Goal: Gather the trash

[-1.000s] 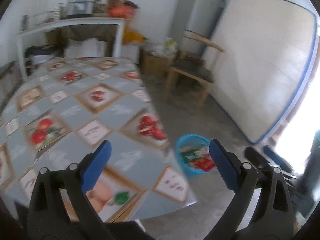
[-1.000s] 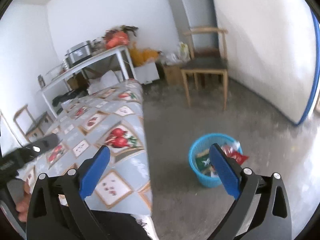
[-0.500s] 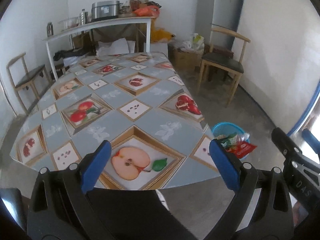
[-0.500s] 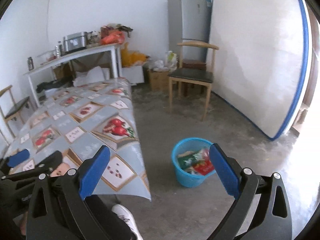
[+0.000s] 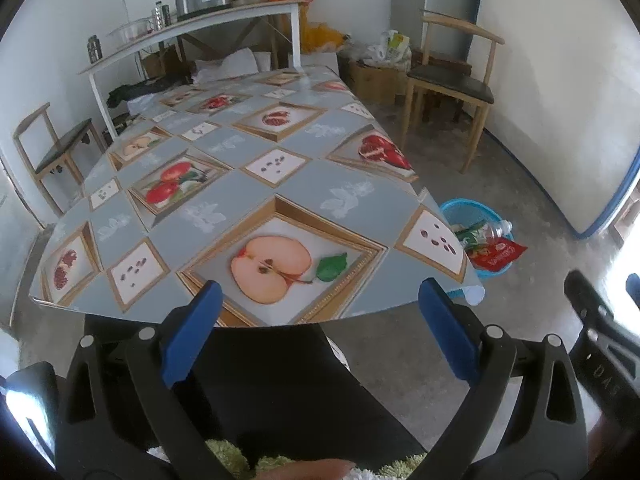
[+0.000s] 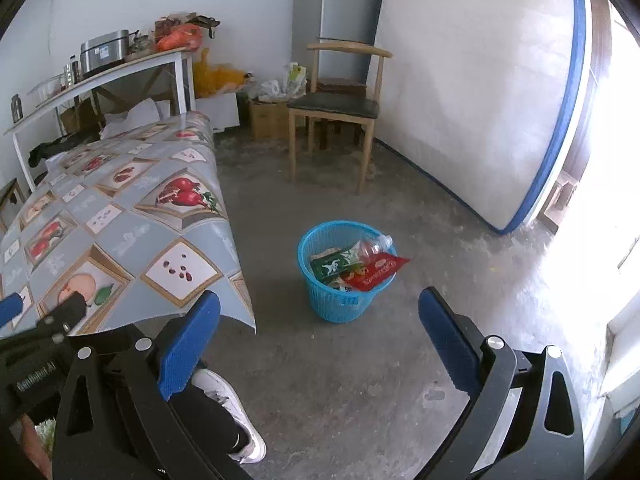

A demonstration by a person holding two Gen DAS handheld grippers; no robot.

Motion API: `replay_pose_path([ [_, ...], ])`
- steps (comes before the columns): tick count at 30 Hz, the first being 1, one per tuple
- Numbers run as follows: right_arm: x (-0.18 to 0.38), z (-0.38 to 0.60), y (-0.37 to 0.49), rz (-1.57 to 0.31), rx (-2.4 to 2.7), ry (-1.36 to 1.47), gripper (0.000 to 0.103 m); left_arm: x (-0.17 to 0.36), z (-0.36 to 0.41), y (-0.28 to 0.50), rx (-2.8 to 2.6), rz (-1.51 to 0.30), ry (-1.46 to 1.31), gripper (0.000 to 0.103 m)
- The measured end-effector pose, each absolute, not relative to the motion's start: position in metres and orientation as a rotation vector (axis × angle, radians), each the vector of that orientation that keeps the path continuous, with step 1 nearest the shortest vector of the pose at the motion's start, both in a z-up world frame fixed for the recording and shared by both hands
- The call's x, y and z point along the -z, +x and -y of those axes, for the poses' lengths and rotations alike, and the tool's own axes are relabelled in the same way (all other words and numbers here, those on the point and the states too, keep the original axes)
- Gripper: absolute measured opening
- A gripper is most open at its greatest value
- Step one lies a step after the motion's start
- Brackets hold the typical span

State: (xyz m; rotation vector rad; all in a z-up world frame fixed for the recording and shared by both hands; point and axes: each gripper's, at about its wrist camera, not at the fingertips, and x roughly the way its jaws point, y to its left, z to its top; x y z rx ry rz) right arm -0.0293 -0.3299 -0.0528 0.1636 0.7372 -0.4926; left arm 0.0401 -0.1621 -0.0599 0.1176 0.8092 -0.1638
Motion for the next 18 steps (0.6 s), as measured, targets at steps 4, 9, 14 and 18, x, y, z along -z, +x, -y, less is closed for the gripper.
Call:
replay_pose_path([
  [4, 0.052, 0.331, -0.028, -0.732, 0.491, 0.17, 0.097, 0.057, 0.161, 0.041, 0.144, -0.804, 0.124, 0.094],
  [9, 0.05, 0.334, -0.032, -0.713, 0.506, 0.173, 0.097, 0.057, 0.163, 0.041, 0.147, -0.804, 0.131, 0.094],
  [14, 0.049, 0.34, -0.038, -0.71, 0.529, 0.189, 0.097, 0.056, 0.168, 0.039, 0.182, -0.802, 0.148, 0.094],
  [18, 0.051, 0.345, -0.039, -0.721, 0.536, 0.21, 0.097, 0.056, 0.173, 0.037, 0.208, -0.8, 0.162, 0.094],
])
